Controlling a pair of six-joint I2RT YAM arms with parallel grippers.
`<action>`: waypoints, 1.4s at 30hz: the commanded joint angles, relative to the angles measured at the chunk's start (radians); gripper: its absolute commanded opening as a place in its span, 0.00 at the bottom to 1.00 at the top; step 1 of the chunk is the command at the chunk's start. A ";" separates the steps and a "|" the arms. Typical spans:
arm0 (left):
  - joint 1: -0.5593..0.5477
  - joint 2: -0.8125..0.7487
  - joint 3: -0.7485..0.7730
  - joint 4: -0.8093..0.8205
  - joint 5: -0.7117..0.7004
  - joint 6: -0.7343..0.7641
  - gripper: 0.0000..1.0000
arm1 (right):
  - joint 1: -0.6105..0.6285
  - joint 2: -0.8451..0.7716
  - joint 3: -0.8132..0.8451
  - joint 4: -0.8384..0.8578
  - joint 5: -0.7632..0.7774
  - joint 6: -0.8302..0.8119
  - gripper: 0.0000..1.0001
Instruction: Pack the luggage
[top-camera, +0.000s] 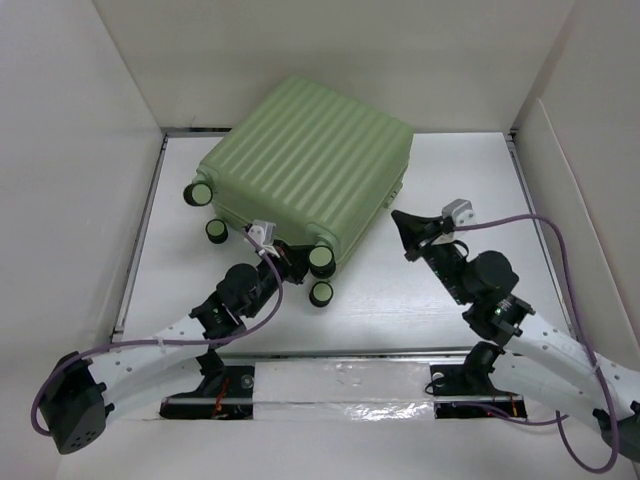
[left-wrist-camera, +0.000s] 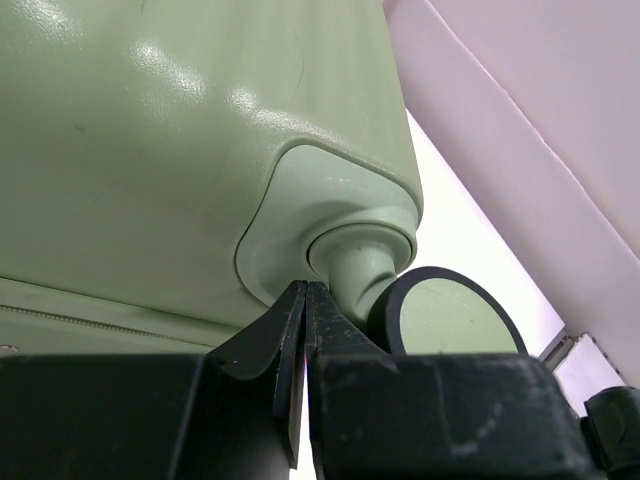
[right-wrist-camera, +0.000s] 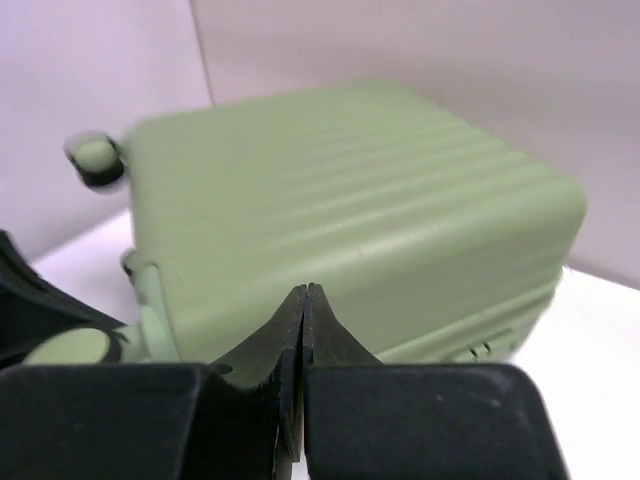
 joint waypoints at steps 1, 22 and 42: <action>-0.028 -0.018 0.047 0.045 0.122 0.001 0.00 | -0.048 -0.036 -0.076 -0.096 -0.123 0.070 0.00; -0.037 0.499 0.469 0.160 0.403 0.020 0.52 | -0.014 -0.130 -0.396 0.055 -0.146 0.150 0.45; -0.037 0.585 0.503 0.191 0.422 -0.003 0.51 | -0.361 0.032 -0.451 0.222 -0.411 0.130 0.45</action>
